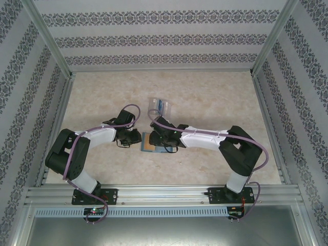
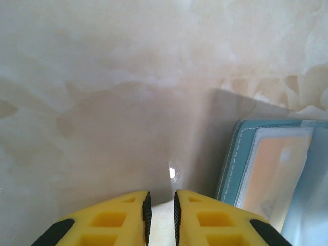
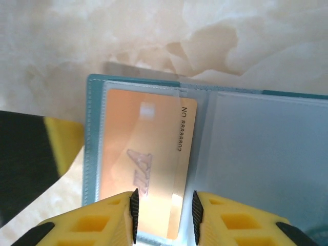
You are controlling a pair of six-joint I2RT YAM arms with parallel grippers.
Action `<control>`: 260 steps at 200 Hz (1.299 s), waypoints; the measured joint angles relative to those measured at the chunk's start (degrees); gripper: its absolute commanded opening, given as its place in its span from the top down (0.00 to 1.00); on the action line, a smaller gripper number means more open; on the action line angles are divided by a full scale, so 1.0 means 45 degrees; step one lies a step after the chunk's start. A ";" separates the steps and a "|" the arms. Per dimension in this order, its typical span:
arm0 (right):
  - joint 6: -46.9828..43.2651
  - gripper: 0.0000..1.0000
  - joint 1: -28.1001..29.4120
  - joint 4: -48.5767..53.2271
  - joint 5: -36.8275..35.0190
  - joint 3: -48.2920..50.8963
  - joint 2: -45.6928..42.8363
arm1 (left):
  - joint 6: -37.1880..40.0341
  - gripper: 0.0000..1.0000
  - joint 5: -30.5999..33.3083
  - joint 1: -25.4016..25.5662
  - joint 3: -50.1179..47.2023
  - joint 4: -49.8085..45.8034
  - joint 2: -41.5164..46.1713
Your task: Put the credit cards into the card holder
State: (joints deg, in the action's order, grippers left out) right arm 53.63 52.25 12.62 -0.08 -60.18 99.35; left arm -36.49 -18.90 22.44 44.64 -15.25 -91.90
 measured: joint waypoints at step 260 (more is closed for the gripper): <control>0.1486 0.57 0.0199 0.1549 -0.1132 0.1239 -0.0539 | -0.0044 0.78 -0.0131 0.0000 -0.0083 0.0257 -0.0024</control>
State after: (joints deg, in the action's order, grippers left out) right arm 60.31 53.15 19.59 -5.17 -54.61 96.92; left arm -36.69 -19.49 22.44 44.27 -14.09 -92.01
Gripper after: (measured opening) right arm 0.430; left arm 0.221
